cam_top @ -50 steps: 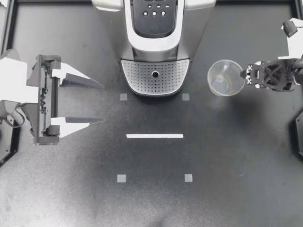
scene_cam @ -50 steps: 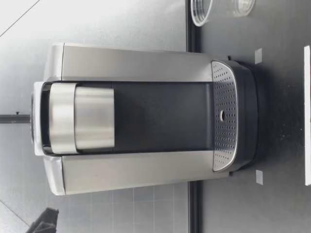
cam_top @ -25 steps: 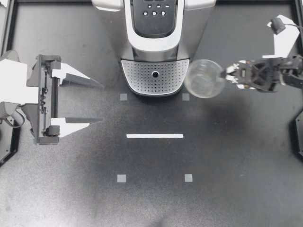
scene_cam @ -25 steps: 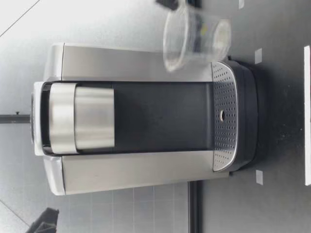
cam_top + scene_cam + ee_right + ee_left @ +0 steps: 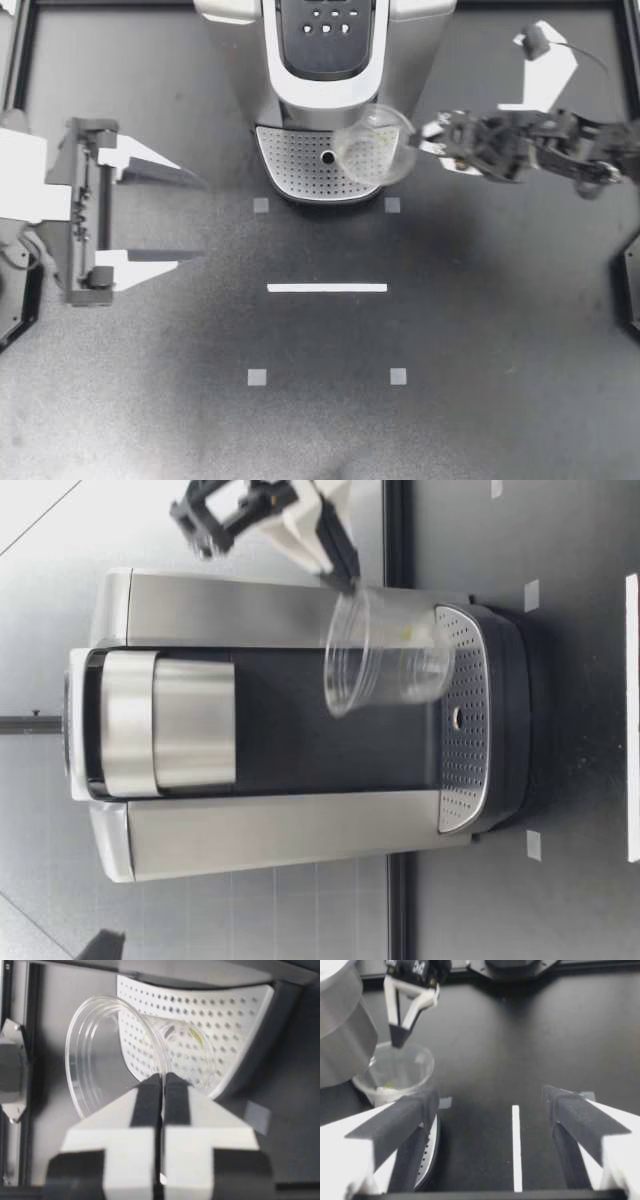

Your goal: Place the coffee capsule inside the capsule container, then place the cup onto the center of the cup tray, then push the 'Hot Water' and 'Travel Mug' buttons.

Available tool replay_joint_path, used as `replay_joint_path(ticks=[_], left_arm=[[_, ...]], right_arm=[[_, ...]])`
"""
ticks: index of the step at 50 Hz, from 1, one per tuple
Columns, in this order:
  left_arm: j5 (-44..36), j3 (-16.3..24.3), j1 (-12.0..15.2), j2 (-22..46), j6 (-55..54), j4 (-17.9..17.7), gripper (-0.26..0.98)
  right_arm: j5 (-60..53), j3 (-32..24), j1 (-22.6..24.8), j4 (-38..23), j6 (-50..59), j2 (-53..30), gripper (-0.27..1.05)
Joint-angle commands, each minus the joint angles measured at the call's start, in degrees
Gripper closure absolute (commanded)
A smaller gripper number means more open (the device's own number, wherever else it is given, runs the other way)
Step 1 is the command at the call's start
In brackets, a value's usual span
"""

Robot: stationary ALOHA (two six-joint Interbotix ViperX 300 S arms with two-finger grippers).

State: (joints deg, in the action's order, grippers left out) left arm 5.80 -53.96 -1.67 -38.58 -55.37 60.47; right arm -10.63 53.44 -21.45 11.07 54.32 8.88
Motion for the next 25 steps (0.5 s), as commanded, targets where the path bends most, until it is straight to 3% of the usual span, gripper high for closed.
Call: replay_joint_path(ticks=[1, 25], left_arm=[[-0.4, 0.4, 0.2, -0.8, 0.0, 0.1, -0.04], [-0.4, -0.1, 0.2, -1.5, 0.0, 0.0, -0.04]], right_arm=[[-0.7, -2.8, 0.7, -0.2, -0.1, -0.9, 0.77], [-0.6, -7.7, 1.2, -0.4, -0.1, -6.6, 0.77]])
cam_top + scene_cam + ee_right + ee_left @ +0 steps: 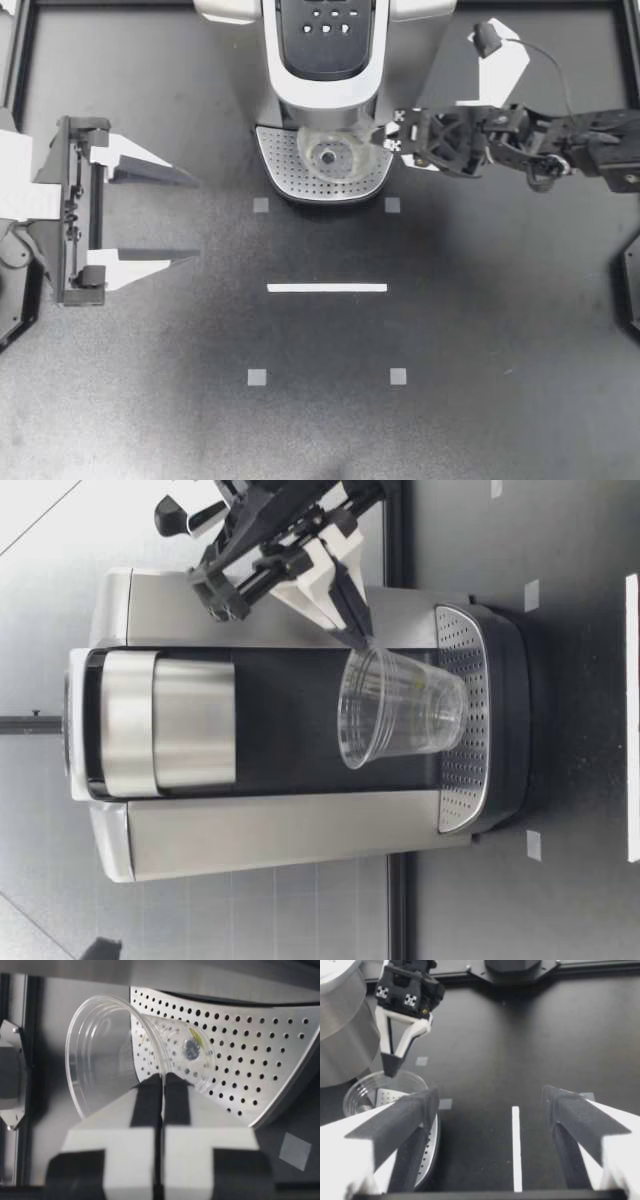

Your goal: Place the coffee capsule inside the capsule container, then place the cup onto the center of the cup tray, then push the 'Hot Water' and 'Travel Mug' buttons.

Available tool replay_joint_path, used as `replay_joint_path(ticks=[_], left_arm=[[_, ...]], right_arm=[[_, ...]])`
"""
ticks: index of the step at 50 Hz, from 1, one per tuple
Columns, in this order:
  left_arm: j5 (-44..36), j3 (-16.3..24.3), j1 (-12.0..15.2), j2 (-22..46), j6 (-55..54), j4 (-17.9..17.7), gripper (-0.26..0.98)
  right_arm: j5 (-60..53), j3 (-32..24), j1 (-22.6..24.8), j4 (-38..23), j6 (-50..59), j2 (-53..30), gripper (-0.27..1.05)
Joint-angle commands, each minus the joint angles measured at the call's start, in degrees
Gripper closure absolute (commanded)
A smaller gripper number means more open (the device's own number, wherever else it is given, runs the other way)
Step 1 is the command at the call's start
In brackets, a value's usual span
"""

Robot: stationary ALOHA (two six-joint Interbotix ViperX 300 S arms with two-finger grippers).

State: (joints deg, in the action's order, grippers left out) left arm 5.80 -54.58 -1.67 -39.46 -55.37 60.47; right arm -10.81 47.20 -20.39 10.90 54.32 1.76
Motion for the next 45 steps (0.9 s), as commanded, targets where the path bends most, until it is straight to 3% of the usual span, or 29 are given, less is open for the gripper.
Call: replay_joint_path(ticks=[1, 28, 45], left_arm=[[-0.4, 0.4, 0.2, -0.7, 0.0, 0.1, -0.04], [-0.4, 0.1, 0.2, -1.2, 0.0, 0.1, -0.04], [-0.4, -0.2, 0.2, -1.4, 0.0, 0.1, -0.04]], right_arm=[[-0.4, -1.4, 0.2, -0.2, -0.1, 0.5, 0.77], [0.0, -2.5, 0.2, -0.3, -0.1, 0.2, 0.70], [1.0, -2.8, 0.2, -1.1, 0.0, 0.2, 0.38]])
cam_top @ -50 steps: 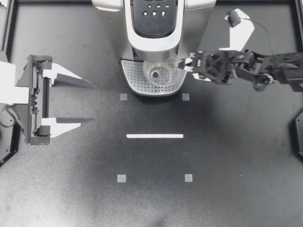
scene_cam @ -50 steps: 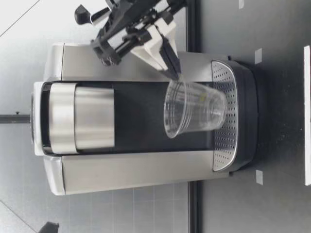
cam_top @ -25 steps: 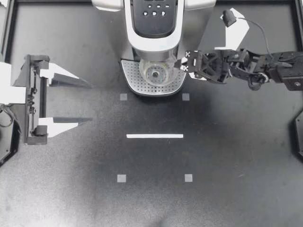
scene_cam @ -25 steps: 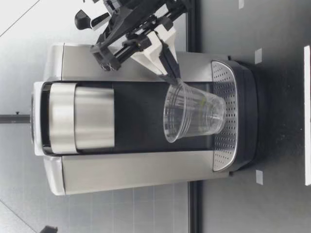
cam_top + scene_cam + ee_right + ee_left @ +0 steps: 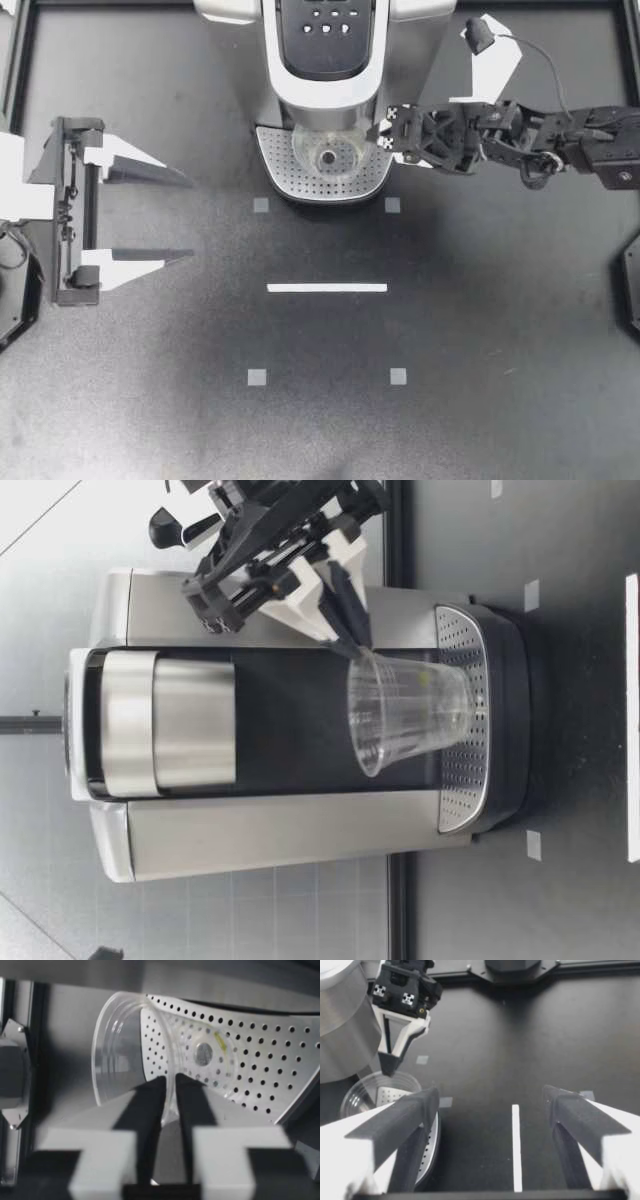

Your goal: Place the coffee capsule inside the capsule container, then place the cup onto the center of the cup tray, then push the 'Hot Water' and 'Travel Mug' buttons.

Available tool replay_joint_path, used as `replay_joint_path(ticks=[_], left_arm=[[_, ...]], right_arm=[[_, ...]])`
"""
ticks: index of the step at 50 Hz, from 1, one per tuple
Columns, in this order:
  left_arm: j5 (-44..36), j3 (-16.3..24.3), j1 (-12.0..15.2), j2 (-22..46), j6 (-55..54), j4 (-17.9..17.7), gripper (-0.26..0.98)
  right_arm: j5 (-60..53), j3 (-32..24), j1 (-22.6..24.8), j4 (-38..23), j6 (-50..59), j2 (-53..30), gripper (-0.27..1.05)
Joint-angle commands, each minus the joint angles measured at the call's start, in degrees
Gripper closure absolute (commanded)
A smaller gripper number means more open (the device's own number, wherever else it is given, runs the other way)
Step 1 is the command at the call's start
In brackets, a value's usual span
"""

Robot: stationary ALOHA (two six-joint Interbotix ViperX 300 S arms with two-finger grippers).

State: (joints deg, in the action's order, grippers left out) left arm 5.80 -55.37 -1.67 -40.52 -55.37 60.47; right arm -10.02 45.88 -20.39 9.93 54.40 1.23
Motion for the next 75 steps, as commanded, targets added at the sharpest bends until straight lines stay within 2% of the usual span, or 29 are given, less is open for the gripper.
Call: replay_joint_path(ticks=[1, 6, 20, 31, 38, 51, 61, 75], left_arm=[[-0.4, 0.4, 0.2, -0.4, 0.0, 0.0, -0.04], [-0.4, 0.4, 0.2, -0.5, 0.0, 0.0, -0.04], [-0.4, 0.2, 0.2, -1.1, -0.1, 0.0, -0.04], [-0.1, 0.1, 0.2, -1.1, -0.2, -0.1, -0.04], [-0.1, -1.1, 0.2, -1.1, -0.6, -0.7, -0.04], [-0.3, -0.7, 0.6, -1.1, -1.1, -2.6, -0.04], [-0.4, -0.7, 0.6, -0.8, -1.2, -5.4, -0.04], [-0.7, -0.5, 0.7, -0.8, -1.2, -7.6, -0.02]], right_arm=[[0.4, -1.6, 0.2, -0.1, -0.2, 0.7, 0.36], [0.7, -1.9, 0.3, -0.1, -0.1, 0.7, 0.30], [0.7, -1.2, 0.5, -0.3, -0.3, 2.9, 0.30], [0.9, 3.3, 0.5, -2.5, -0.4, 9.2, 0.30], [1.9, 7.8, 0.5, -6.9, -0.4, 13.6, 0.30], [0.7, 11.0, 0.5, -8.7, -0.7, 14.9, 0.30], [1.2, 12.0, 1.1, -17.5, -2.3, 18.6, 0.30], [-3.7, 11.5, 6.5, -38.8, -7.9, 25.0, 0.30]])
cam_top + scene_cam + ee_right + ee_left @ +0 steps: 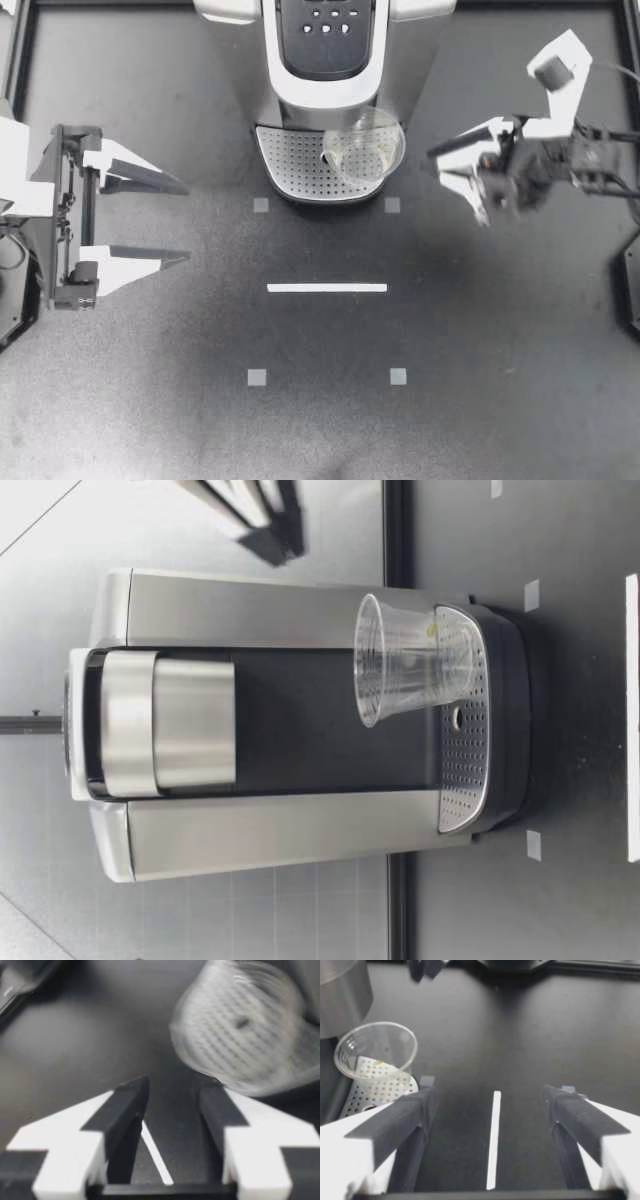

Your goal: Place the coffee capsule inside the capsule container, then place the cup onto the center of the cup tray, then push the 'Hot Water' and 'Travel Mug' buttons.

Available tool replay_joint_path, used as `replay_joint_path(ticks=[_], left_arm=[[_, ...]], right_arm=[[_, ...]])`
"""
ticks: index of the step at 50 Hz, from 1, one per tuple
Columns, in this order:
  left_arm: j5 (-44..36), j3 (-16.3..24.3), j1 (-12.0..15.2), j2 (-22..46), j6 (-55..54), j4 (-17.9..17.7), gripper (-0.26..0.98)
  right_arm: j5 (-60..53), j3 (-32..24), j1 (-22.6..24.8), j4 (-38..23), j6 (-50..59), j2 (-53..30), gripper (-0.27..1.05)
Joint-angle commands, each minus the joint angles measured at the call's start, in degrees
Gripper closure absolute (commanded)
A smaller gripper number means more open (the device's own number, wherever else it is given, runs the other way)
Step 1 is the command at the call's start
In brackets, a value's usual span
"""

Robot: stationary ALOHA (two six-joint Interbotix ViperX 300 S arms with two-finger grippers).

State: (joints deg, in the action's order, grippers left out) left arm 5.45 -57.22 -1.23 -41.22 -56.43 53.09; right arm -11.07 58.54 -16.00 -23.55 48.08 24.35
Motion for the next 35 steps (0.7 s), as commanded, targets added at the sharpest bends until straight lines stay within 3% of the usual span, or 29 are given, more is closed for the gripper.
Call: replay_joint_path(ticks=[1, 7, 35], left_arm=[[-0.4, 1.5, 0.3, -0.1, -0.1, -0.1, -0.01], [-0.9, 2.1, 0.3, -0.1, -0.1, -0.2, 0.05], [-3.6, 6.8, 1.1, -0.1, 1.8, 0.4, 0.21]], right_arm=[[-3.3, -1.1, 2.5, -6.8, -2.2, 2.2, 0.30], [-6.5, -1.2, 4.6, -11.9, -5.8, 3.9, 0.30], [-6.3, -6.0, 8.3, -12.0, -11.2, 11.9, 0.51]])
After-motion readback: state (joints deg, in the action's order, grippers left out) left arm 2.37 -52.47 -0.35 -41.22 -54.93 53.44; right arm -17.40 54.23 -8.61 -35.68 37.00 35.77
